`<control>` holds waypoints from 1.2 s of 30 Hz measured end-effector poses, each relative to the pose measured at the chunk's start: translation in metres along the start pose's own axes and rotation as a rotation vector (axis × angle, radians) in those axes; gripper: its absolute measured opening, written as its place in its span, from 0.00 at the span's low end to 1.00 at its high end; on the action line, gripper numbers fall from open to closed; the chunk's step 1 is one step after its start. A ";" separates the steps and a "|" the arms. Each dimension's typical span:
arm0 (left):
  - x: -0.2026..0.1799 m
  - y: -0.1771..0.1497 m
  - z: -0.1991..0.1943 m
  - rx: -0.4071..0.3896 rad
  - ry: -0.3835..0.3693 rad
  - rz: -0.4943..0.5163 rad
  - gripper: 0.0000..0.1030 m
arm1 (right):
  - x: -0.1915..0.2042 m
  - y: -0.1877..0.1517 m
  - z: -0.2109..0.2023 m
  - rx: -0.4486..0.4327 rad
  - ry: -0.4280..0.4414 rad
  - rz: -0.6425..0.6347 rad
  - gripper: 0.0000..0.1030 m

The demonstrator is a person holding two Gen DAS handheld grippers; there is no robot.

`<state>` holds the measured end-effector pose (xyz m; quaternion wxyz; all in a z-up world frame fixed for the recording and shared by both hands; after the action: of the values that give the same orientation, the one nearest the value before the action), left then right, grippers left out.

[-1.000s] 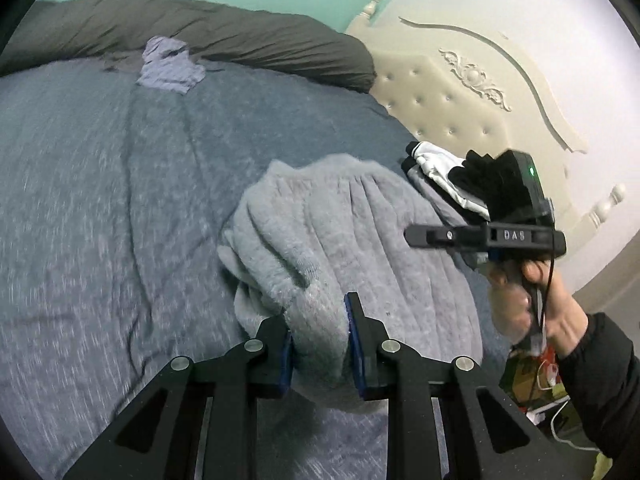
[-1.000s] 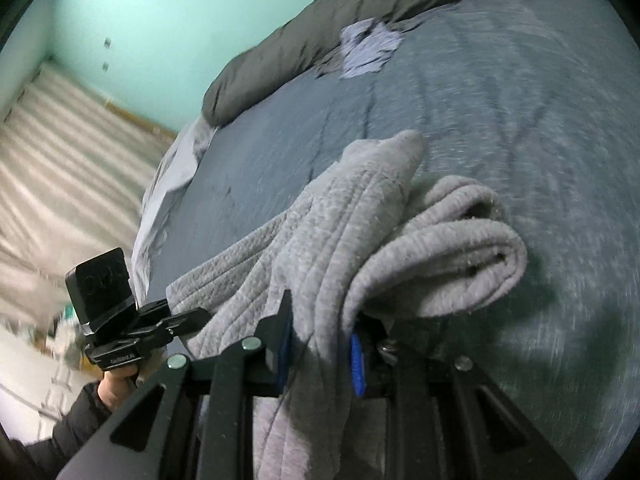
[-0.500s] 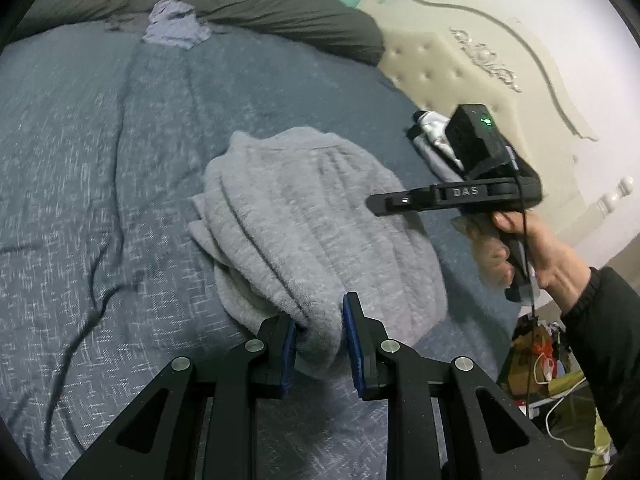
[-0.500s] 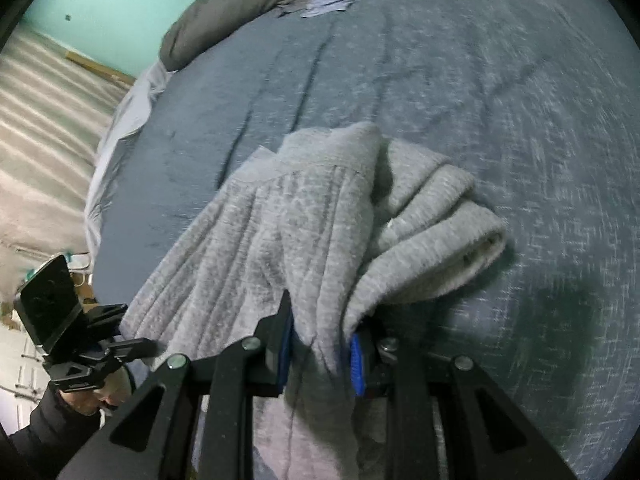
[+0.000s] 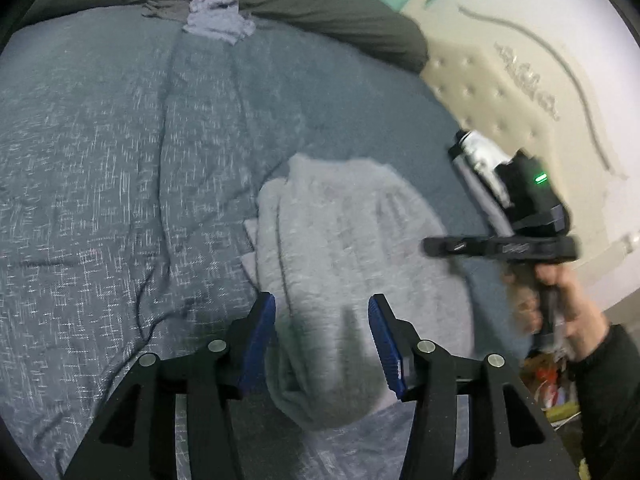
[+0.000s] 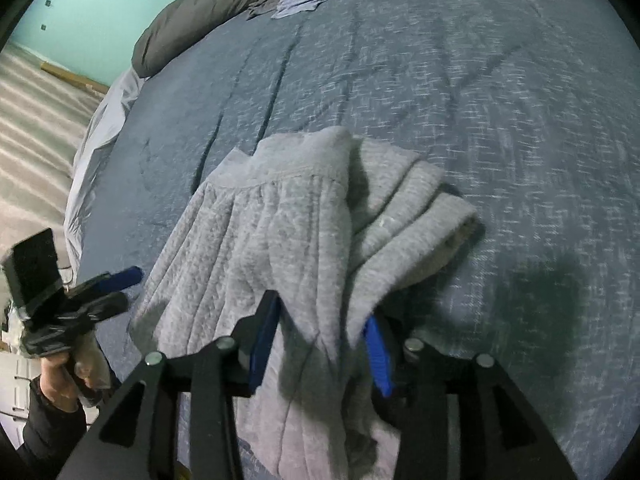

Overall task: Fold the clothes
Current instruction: 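Pinch the folded grey sweater with the left tool and lift it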

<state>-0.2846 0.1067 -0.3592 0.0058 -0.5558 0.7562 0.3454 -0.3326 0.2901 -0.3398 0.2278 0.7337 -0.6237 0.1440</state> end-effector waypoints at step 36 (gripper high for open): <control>0.017 -0.007 0.065 0.106 -0.058 -0.055 0.61 | -0.048 -0.024 0.009 0.026 0.019 0.201 0.53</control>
<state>-0.3097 0.1253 -0.4189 0.0668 -0.5651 0.7573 0.3204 -0.3184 0.3293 -0.3757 0.2086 0.6690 -0.6900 0.1811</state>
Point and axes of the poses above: each gripper's, at about its wrist camera, not at the fingertips, and z roughly the way its jaws point, x to its left, y to its top, the point moved 9 cm from there along z, roughly the way its jaws point, and after that the axes turned 11 degrees about z, right-handed, at the moved point
